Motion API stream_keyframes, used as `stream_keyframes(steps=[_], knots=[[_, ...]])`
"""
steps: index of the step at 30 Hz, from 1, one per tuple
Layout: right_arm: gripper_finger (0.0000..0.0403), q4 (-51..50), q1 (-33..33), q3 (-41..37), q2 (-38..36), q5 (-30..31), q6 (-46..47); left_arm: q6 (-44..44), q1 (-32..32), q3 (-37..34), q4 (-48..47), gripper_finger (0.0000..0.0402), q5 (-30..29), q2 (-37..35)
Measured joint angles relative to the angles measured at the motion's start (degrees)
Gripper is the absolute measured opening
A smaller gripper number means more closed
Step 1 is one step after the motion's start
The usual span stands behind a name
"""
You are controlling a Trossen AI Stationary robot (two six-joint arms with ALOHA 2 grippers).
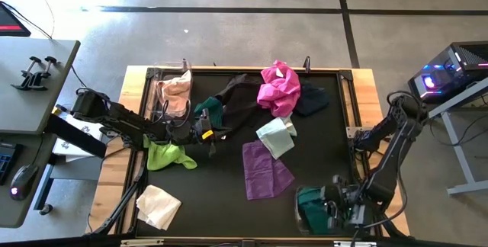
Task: Sort towels by color in basket
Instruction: Put the right green towel into the bottom transparent bin
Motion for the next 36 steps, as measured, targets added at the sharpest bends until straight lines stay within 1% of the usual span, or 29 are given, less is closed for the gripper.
stream_keyframes(steps=[3, 7, 10, 13, 18, 23, 27, 29, 32, 36], knots=[[0.0106, 1.66, -0.84, 0.00, -0.43, -3.48, 0.02, 0.00, 0.01, 0.00, 0.00, 0.0000, 0.00, -0.01], [0.0111, 1.83, -2.15, 0.02, -1.63, -9.76, 1.43, 0.00, 0.00, 0.00, 0.00, 0.0000, 0.00, 0.01], [0.0107, 1.52, -2.59, 0.02, -2.03, -9.32, 1.92, 0.00, 0.00, 0.00, 0.07, 0.0000, 0.00, 0.01], [0.0098, -0.83, -3.03, 0.07, -1.79, -8.81, 1.68, 0.00, 0.01, 0.00, 0.13, 0.0000, 0.00, 0.01], [0.0077, -4.82, -3.33, 0.07, 0.61, -9.90, 1.48, -0.02, 0.00, 0.00, 0.15, 0.0000, 0.00, 0.00], [0.0057, -2.18, -3.33, 0.07, 4.53, -13.27, -2.65, 0.00, 0.00, 0.00, 0.09, 0.0000, 0.00, -0.01], [0.0045, -1.16, -3.33, 0.07, 8.22, -15.95, -3.47, 0.00, 0.00, 0.00, 0.06, 0.0000, 0.00, -0.01], [0.0041, -1.21, -3.33, 0.07, 9.92, -18.29, -4.10, 0.00, 0.00, 0.00, 0.05, 0.0000, 0.00, 0.01], [0.0039, -1.21, -3.33, 0.07, 11.56, -21.58, -7.72, 0.10, 0.00, 0.00, 0.04, 0.0000, 0.00, 0.00], [0.0039, -1.26, -3.33, 0.07, 11.66, -22.04, -8.86, 0.87, 0.00, 0.00, 0.04, 0.0000, 0.00, -0.01]])
